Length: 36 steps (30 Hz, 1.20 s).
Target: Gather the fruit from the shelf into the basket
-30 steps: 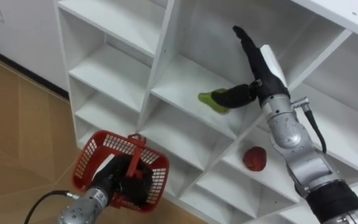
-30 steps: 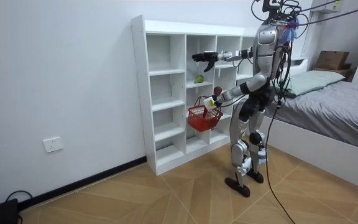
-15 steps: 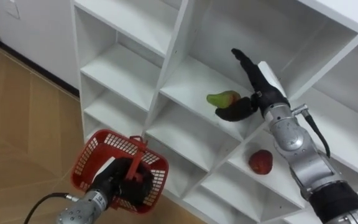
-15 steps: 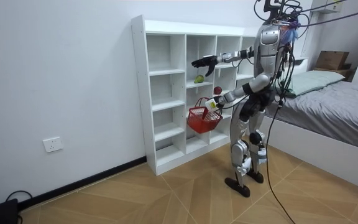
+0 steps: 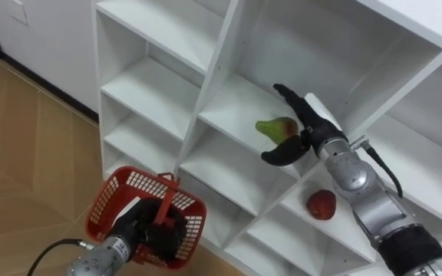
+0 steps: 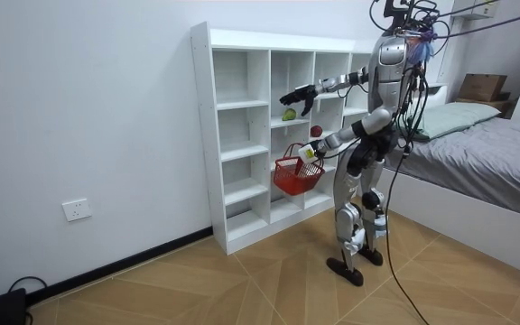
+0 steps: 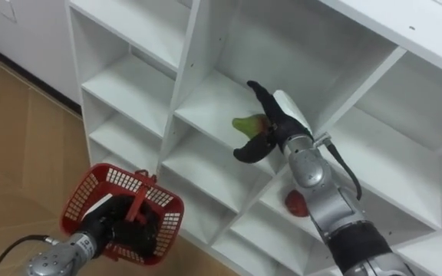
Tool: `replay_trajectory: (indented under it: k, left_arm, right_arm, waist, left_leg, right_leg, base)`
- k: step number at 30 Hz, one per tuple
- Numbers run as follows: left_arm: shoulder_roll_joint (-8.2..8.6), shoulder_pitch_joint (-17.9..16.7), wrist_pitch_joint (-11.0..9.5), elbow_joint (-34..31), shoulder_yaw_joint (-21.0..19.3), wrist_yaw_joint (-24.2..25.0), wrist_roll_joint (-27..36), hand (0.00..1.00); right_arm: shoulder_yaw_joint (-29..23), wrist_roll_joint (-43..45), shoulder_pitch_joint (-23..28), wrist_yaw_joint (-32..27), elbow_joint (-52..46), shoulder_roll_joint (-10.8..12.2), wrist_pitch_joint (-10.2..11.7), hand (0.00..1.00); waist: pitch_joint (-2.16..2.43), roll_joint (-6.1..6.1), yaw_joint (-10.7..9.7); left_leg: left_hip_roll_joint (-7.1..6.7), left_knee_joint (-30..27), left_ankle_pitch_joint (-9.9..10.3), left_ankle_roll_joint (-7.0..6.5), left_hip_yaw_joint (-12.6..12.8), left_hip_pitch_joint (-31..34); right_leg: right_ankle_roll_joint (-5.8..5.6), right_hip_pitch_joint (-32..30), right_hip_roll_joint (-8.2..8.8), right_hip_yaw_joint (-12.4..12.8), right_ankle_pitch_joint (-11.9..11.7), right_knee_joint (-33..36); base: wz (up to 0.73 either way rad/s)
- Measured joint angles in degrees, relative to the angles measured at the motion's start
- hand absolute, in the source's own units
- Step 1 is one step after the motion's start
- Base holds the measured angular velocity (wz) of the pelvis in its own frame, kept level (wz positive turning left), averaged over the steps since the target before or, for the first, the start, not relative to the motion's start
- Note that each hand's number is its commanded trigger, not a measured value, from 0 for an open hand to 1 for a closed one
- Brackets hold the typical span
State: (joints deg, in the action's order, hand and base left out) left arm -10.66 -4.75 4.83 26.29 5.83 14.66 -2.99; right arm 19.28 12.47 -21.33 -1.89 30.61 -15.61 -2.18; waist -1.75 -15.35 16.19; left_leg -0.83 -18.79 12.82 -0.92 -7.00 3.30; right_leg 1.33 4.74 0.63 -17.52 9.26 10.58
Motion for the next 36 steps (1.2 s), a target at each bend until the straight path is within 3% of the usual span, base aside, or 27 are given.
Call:
replay_trajectory:
  k: [11, 14, 19, 28, 33, 36]
  left_arm:
    - [0.43, -0.2, 0.1, 0.0, 0.1, 0.1, -0.5, 1.0]
    - [0.67, -0.2, 0.1, 0.0, 0.0, 0.2, -0.6, 1.0]
    - [0.84, -0.1, 0.1, 0.0, 0.7, 0.1, -1.4, 1.0]
    - [2.07, 0.0, -0.3, 0.0, 1.1, -0.6, -1.5, 1.0]
    - [2.27, 0.4, -1.2, 0.0, 1.7, -0.8, -1.3, 1.0]
    - [2.25, 0.5, -1.2, 0.0, 2.3, -0.8, -1.3, 1.0]
  right_arm:
    - [-0.4, 5.2, -0.7, -1.8, 4.7, 0.0, 0.6, 0.0]
    - [-0.6, 8.0, -2.1, -2.8, 6.7, 0.0, 1.0, 0.0]
    - [-1.5, 10.9, -2.8, -5.4, 6.9, 0.0, 1.9, 0.0]
    - [-2.2, 11.1, -5.6, -8.0, 10.6, -0.1, 4.2, 0.0]
    - [-2.2, 10.8, -6.8, -7.9, 11.6, -0.1, 5.7, 0.0]
    - [-2.2, 10.8, -6.9, -7.9, 11.6, -0.1, 5.9, 0.0]
  waist:
    - [-0.27, 0.44, 1.3]
    - [-0.56, 1.35, 1.3]
    - [-0.31, 3.15, 1.3]
    - [-0.34, 3.32, 0.8]
    - [-0.94, 4.17, 0.0]
    - [-0.85, 4.69, -0.1]
  left_leg:
    - [-0.04, -1.4, 0.0, -0.02, -0.7, 2.6]
    - [-0.16, -2.2, 0.0, -0.04, -1.0, 4.4]
    - [-0.26, -2.3, -0.4, -0.15, -0.9, 7.1]
    - [-0.65, -1.0, -1.2, -0.05, -0.9, 7.9]
    - [-0.59, -0.5, -1.3, -0.18, -0.8, 8.1]
    - [-0.72, -0.5, -1.3, -0.3, -0.8, 8.1]
  right_leg:
    - [0.02, -2.1, 0.02, 0.1, 0.0, 0.1]
    - [0.14, -3.6, 0.0, 0.1, -0.1, 0.3]
    - [0.22, -6.7, 0.27, 0.1, -0.1, 1.2]
    - [0.22, -8.0, 0.46, 0.2, -0.1, 1.1]
    - [0.17, -8.1, 0.84, 0.2, -0.1, 1.1]
    - [0.13, -8.2, 0.86, 0.2, -0.1, 1.1]
  base:
    - [0.02]
    - [0.02]
    - [0.0]
    - [0.02]
    - [0.0]
    - [0.0]
